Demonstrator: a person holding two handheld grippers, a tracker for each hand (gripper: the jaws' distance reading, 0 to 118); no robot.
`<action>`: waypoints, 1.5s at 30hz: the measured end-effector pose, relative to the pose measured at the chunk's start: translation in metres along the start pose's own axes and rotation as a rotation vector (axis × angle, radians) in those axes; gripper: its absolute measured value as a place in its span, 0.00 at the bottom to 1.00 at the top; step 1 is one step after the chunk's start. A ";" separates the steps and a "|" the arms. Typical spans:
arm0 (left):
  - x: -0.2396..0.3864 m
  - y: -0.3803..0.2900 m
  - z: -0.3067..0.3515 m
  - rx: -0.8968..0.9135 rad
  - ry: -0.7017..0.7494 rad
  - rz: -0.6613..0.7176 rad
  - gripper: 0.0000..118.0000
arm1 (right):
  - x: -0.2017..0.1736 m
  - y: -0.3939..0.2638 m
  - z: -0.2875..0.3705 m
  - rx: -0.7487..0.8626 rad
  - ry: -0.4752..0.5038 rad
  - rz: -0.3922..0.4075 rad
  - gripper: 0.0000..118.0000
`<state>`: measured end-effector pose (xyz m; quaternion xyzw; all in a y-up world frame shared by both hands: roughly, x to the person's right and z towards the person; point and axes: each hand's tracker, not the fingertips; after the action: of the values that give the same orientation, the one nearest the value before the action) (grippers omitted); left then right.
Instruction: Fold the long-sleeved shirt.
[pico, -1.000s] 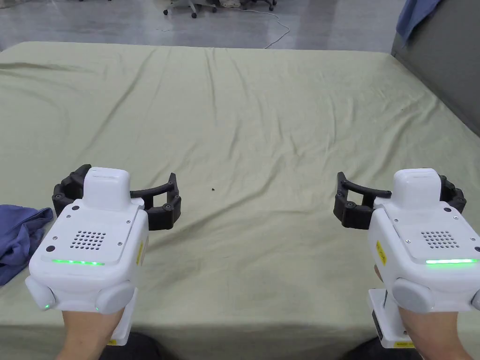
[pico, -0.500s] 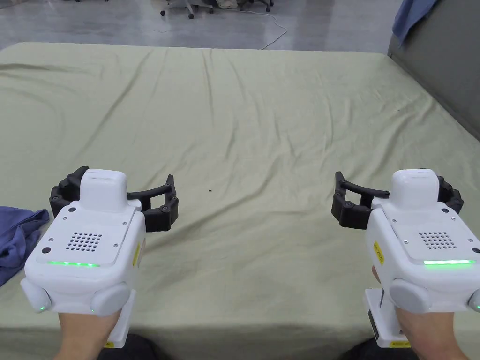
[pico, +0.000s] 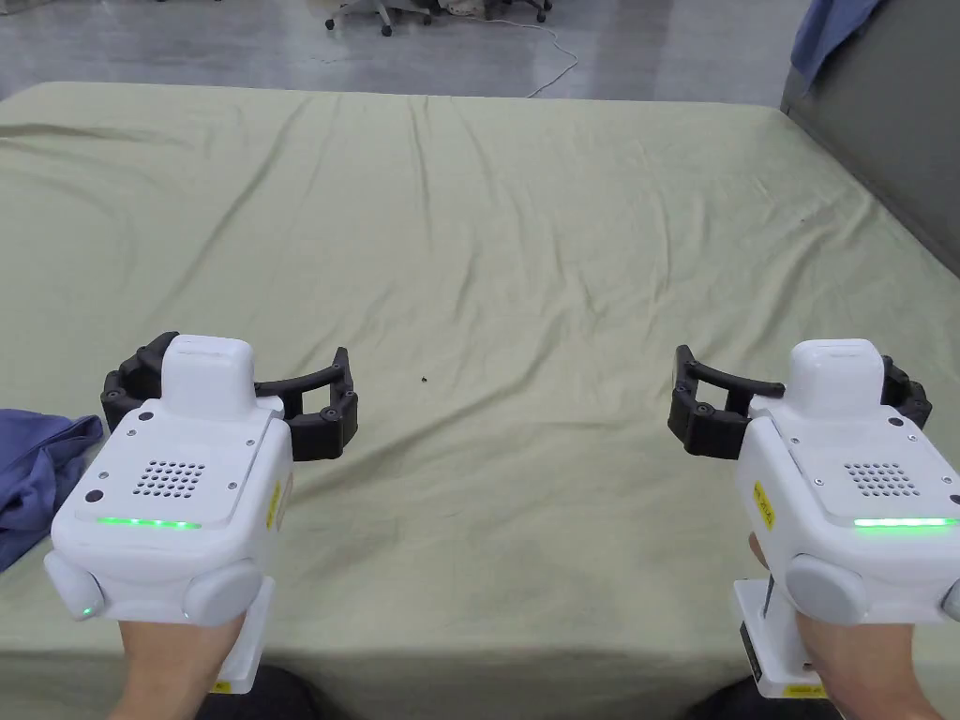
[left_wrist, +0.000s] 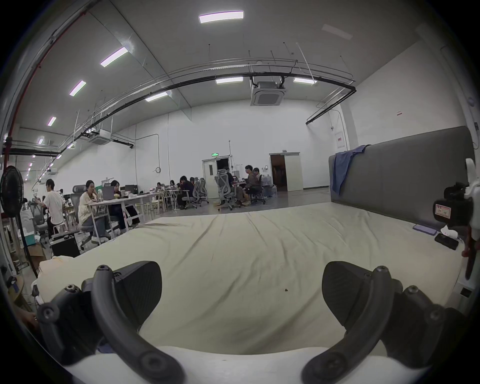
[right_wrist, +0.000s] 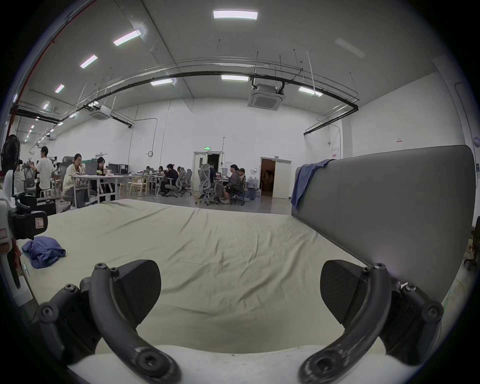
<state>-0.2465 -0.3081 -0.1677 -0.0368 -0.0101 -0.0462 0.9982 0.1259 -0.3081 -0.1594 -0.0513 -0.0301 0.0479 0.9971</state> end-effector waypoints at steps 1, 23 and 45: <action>0.000 0.000 0.000 0.000 -0.001 0.001 1.00 | 0.000 0.000 0.000 -0.002 0.000 0.000 1.00; -0.001 0.000 0.000 -0.002 -0.003 0.002 1.00 | -0.003 -0.002 -0.003 0.003 -0.003 0.000 1.00; -0.001 -0.002 -0.001 -0.015 -0.002 -0.002 1.00 | -0.001 -0.003 -0.005 -0.012 -0.003 -0.006 1.00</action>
<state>-0.2480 -0.3098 -0.1681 -0.0444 -0.0108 -0.0473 0.9978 0.1254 -0.3115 -0.1642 -0.0570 -0.0318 0.0446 0.9969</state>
